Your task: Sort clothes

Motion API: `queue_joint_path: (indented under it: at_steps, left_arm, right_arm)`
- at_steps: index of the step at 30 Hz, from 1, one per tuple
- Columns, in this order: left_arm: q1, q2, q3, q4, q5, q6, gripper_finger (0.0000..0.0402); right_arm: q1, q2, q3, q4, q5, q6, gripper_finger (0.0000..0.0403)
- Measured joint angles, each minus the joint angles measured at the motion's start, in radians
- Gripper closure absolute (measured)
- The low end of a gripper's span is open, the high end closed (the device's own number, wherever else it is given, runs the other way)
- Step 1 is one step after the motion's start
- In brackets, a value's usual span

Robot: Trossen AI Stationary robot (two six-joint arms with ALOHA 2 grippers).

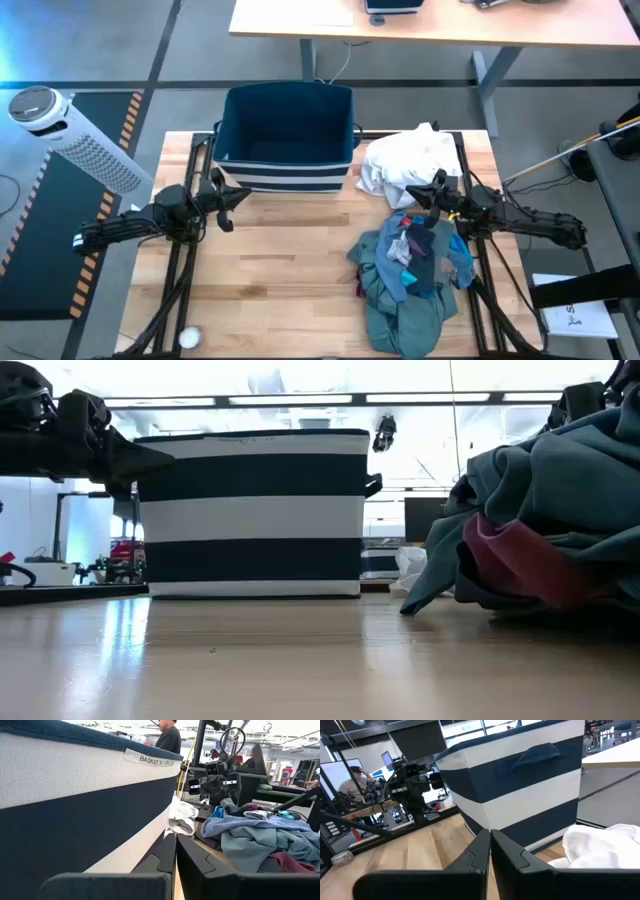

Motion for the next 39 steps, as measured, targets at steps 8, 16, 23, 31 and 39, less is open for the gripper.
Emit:
queue_joint_path:
  at_steps: [8, 16, 23, 31, 39]
  left_arm:
    - [0.000, 0.000, 0.000, 0.000, 0.000, 0.000, 0.0402]
    - [0.000, 0.000, 0.000, 0.000, 0.000, 0.000, 0.0402]
    - [0.000, 0.000, 0.000, 0.000, 0.000, 0.000, 0.0402]
    - [0.000, 0.000, 0.000, 0.000, 0.000, 0.000, 0.0402]
    - [0.000, 0.000, 0.000, 0.000, 0.000, 0.000, 0.0402]
  right_arm:
    - [0.000, 0.000, 0.000, 0.000, 0.000, -0.001, 0.0403]
    - [0.000, 0.000, 0.000, 0.000, 0.000, -0.001, 0.0403]
    - [0.000, 0.000, 0.000, 0.000, 0.000, 0.000, 0.0403]
    - [0.000, 0.000, 0.000, 0.000, 0.000, -0.001, 0.0403]
    - [0.000, 0.000, 0.000, 0.043, 0.001, -0.001, 0.0403]
